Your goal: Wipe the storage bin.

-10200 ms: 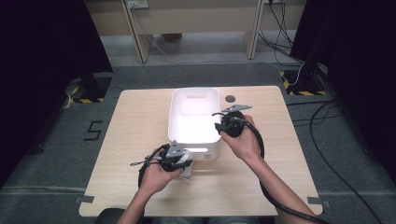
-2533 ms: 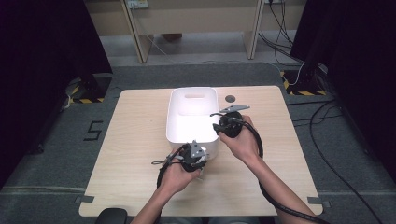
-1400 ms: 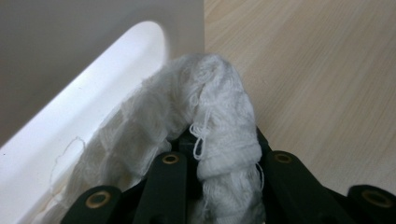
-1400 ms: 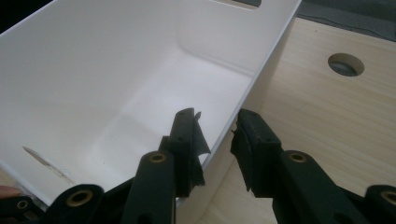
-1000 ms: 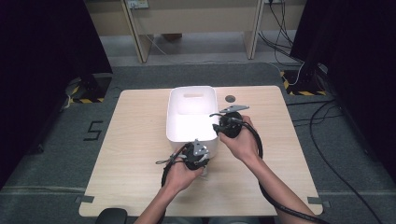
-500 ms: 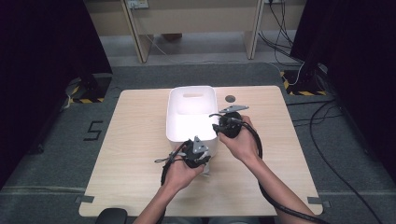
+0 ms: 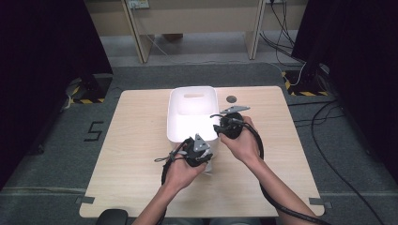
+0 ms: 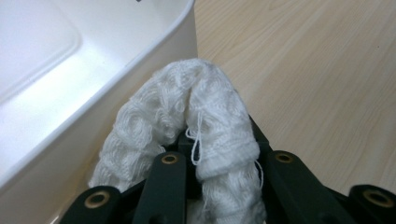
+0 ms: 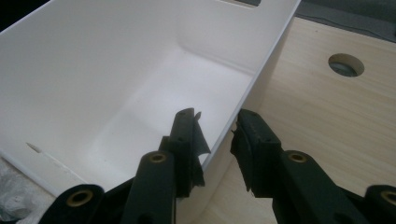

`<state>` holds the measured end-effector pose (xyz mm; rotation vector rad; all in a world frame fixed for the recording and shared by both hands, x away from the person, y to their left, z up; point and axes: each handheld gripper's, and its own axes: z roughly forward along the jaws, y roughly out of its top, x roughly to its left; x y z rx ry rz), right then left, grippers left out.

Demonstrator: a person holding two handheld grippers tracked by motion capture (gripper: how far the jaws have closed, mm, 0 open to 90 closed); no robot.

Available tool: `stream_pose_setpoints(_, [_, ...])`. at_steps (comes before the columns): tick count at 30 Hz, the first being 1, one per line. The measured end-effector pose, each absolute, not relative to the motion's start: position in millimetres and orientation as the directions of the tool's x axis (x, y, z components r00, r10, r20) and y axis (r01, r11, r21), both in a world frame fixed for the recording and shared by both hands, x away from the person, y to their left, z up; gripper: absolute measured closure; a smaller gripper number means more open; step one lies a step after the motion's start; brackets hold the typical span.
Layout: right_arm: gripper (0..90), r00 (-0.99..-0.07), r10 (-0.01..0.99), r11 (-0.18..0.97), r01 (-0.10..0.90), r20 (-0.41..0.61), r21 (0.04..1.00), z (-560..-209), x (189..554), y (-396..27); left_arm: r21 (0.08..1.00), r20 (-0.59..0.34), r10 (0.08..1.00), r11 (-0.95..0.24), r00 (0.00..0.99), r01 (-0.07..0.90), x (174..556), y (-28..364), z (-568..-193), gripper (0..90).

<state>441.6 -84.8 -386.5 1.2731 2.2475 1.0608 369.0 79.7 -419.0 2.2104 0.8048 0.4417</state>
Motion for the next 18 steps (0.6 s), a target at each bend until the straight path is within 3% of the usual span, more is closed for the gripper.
stream_pose_setpoints(18, [69.1, -0.539, 0.84, 0.319, 0.582, 0.061, 0.748, -386.4, 441.4, -84.6, 0.758, 0.087, 0.66, -0.53, 0.746, 0.381, 365.2, 79.7, -399.7, 75.7])
